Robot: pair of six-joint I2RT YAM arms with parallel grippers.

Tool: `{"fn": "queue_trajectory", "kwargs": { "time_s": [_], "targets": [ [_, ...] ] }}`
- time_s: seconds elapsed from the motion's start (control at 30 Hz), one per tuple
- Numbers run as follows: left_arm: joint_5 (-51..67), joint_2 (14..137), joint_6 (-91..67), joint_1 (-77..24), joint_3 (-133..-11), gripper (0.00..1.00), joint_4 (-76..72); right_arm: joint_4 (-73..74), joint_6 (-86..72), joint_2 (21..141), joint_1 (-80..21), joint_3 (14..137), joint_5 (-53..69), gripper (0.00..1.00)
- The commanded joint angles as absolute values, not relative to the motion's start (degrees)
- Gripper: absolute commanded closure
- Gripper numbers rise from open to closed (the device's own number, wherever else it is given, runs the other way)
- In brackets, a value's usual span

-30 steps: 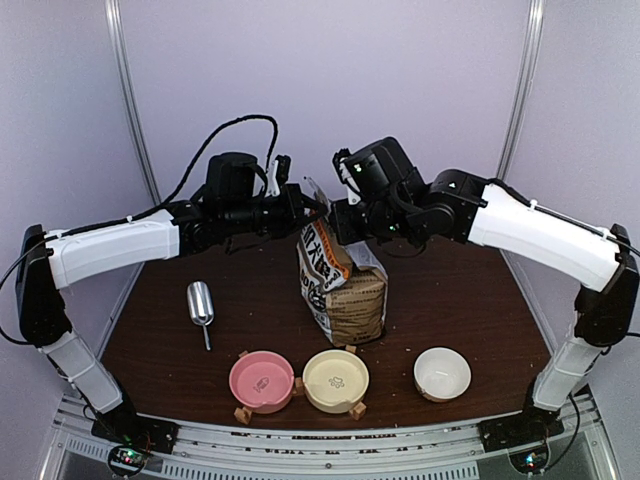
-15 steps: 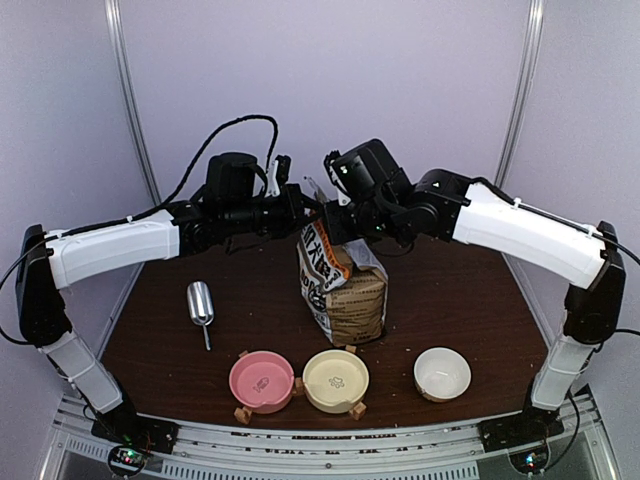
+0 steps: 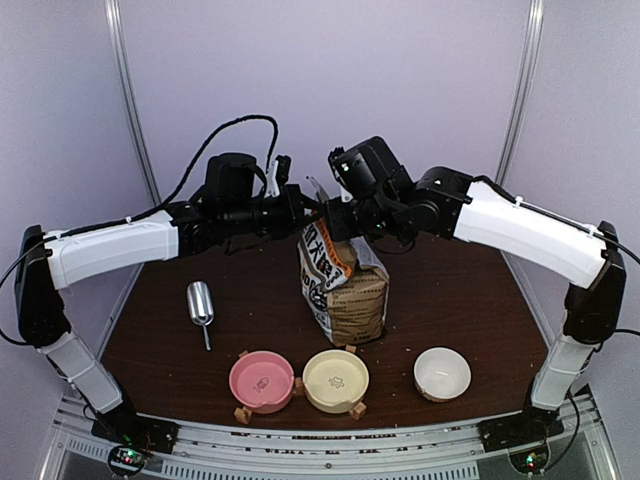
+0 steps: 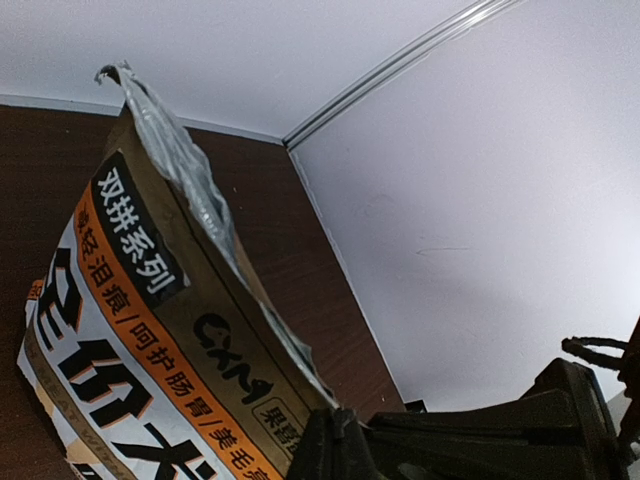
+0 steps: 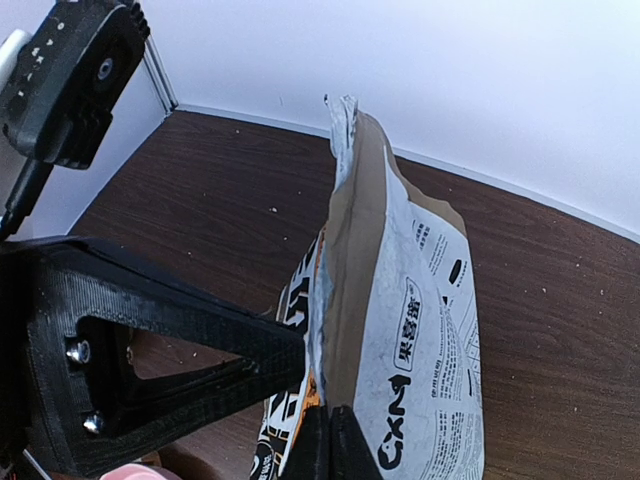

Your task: Serve the pet food

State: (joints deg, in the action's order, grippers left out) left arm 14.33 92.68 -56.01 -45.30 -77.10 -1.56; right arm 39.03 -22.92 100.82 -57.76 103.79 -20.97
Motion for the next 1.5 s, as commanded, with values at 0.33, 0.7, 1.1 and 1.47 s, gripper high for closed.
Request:
{"fn": "queue_trajectory", "kwargs": {
  "time_s": [0.33,0.7,1.1,1.47],
  "targets": [
    [13.26,90.64,-54.41,-45.09,-75.76,1.0,-2.88,38.14,-23.09,95.09,-56.27,102.73,-17.38,0.73],
    [12.41,90.14,-53.98,-44.75,-75.83,1.0,-1.76,40.74,-20.82,100.46,-55.18,110.25,-15.93,0.74],
    [12.04,89.5,-53.38,-44.39,-75.85,1.0,-0.75,43.7,-19.52,107.05,-54.9,117.68,-15.98,0.75],
    [11.6,88.84,-53.06,-44.13,-75.59,1.0,-0.27,44.8,-19.25,108.4,-54.54,118.0,-17.66,0.8]
  ]
}}
